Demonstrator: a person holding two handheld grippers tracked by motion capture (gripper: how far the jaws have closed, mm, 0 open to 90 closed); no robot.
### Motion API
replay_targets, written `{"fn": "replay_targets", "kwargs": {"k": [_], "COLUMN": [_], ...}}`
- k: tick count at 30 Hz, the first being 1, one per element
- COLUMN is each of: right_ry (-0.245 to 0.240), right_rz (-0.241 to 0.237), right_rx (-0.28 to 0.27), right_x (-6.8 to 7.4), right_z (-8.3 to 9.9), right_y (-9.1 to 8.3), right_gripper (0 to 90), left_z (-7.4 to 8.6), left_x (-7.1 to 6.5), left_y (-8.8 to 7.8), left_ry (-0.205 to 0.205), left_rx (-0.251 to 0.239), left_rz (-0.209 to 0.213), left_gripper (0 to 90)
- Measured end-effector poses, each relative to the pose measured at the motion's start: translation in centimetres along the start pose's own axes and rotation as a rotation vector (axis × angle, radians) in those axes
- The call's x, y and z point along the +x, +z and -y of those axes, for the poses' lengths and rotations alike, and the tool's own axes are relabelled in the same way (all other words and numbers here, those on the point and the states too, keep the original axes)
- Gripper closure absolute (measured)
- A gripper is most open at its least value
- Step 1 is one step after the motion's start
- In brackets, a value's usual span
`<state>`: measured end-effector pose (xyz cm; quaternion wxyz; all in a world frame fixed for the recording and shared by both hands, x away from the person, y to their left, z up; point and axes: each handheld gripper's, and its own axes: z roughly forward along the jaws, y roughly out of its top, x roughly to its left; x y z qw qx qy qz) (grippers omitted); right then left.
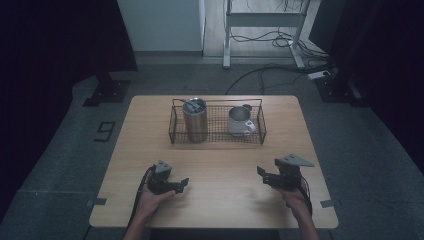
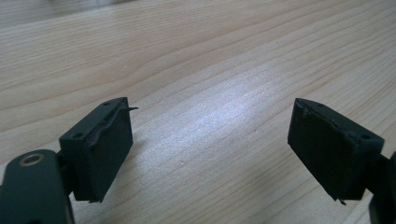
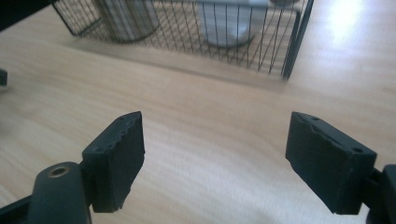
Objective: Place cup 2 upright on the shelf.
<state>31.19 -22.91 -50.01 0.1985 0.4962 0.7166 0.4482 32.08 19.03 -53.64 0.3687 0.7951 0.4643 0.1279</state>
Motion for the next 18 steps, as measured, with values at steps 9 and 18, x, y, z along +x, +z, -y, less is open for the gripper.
{"fn": "replay_targets", "kwargs": {"k": [9, 18], "right_ry": [0.003, -0.003], "right_rz": [-0.01, -0.008], "right_rx": [0.059, 0.07], "right_x": [-0.1, -0.4], "right_z": [2.7, 2.9], "right_y": [1.0, 1.4], "right_gripper": [19.2, 18.7], "left_z": [0.0, 0.0], "left_x": [0.0, -0.1], "left_y": [0.0, -0.1], "left_ry": [0.003, 0.007], "left_rx": [0.003, 0.0], "left_rz": [-0.005, -0.01], "left_gripper": [14.2, 14.2]}}
